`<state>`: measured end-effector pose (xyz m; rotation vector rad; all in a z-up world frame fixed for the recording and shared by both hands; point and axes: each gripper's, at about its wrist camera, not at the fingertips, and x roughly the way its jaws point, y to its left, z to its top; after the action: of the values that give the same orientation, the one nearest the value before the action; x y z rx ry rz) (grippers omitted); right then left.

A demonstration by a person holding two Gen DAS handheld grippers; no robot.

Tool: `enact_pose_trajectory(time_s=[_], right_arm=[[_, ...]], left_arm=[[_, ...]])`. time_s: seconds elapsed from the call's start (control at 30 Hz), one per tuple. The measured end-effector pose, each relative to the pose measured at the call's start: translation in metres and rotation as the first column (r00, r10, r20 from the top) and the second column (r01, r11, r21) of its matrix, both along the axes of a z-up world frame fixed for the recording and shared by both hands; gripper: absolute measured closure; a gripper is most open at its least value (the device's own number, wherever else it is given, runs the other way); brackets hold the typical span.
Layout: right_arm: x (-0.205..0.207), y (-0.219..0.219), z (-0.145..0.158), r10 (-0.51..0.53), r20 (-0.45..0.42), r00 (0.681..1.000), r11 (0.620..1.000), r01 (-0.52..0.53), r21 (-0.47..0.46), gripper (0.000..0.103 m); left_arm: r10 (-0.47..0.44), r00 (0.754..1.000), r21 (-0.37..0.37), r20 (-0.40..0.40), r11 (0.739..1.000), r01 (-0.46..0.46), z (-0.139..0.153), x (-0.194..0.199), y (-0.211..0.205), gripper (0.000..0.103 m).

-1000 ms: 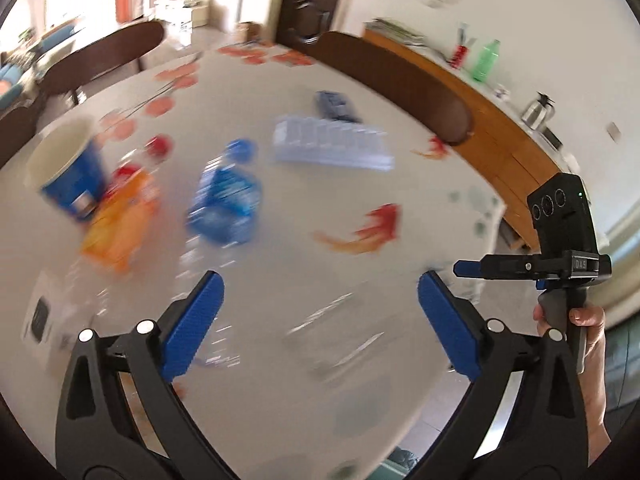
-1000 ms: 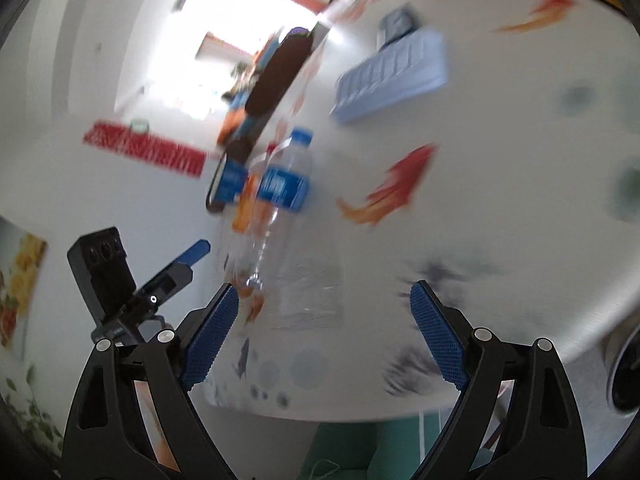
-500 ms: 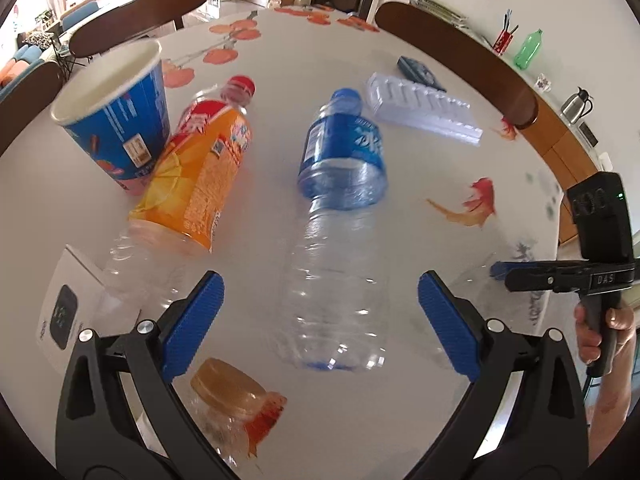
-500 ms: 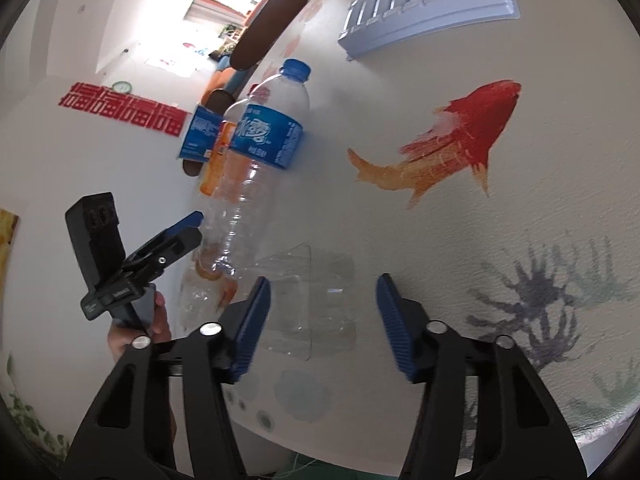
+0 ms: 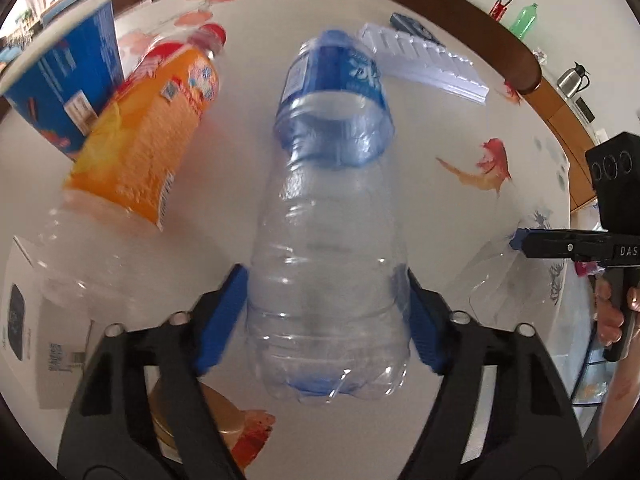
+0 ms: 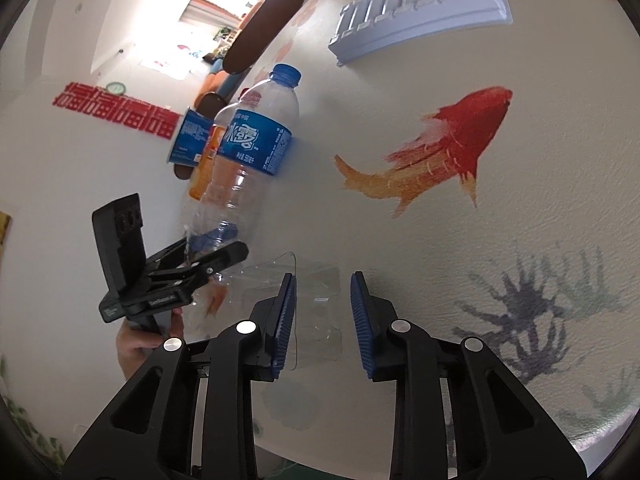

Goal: Collect trash
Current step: 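Grasp another blue-labelled water bottle with the left gripper while the right grasps the clear tray, then lift the water bottle and clear tray and turn toward the bin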

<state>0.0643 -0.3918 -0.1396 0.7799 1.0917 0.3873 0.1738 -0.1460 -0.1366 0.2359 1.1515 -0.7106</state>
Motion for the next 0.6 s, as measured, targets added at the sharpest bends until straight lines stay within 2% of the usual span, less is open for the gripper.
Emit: enact_pose_trajectory(time_s=[0.1,0.17,0.3,0.4,0.6], right_arm=[[0.001,0.002,0.007,0.01,0.011,1.0,1.0,-0.01,-0.016,0.093],[-0.001,0.0,0.009,-0.001,0.007,1.0,0.999,0.001,-0.037,0.097],[-0.006,-0.007,0.0,-0.016,-0.002,1.0,1.0,0.015,-0.009,0.1],[-0.013,-0.014,-0.008,-0.039,-0.001,0.999,0.997,0.039,0.064,0.1],[-0.019,-0.025,-0.002,-0.075,0.028,0.997,0.993,0.072,0.099,0.1]], left_arm=[[0.013,1.0,-0.014,-0.005,1.0,-0.013,0.002,-0.001,0.002,0.041],[0.019,1.0,-0.031,0.001,0.999,-0.019,0.004,-0.002,0.005,0.041],[0.03,0.999,-0.071,0.013,0.997,-0.029,0.01,-0.005,0.009,0.041],[0.033,0.999,-0.093,0.014,0.995,-0.031,0.014,-0.007,0.012,0.042],[0.039,0.999,-0.118,0.035,0.992,-0.035,0.027,-0.012,0.011,0.042]])
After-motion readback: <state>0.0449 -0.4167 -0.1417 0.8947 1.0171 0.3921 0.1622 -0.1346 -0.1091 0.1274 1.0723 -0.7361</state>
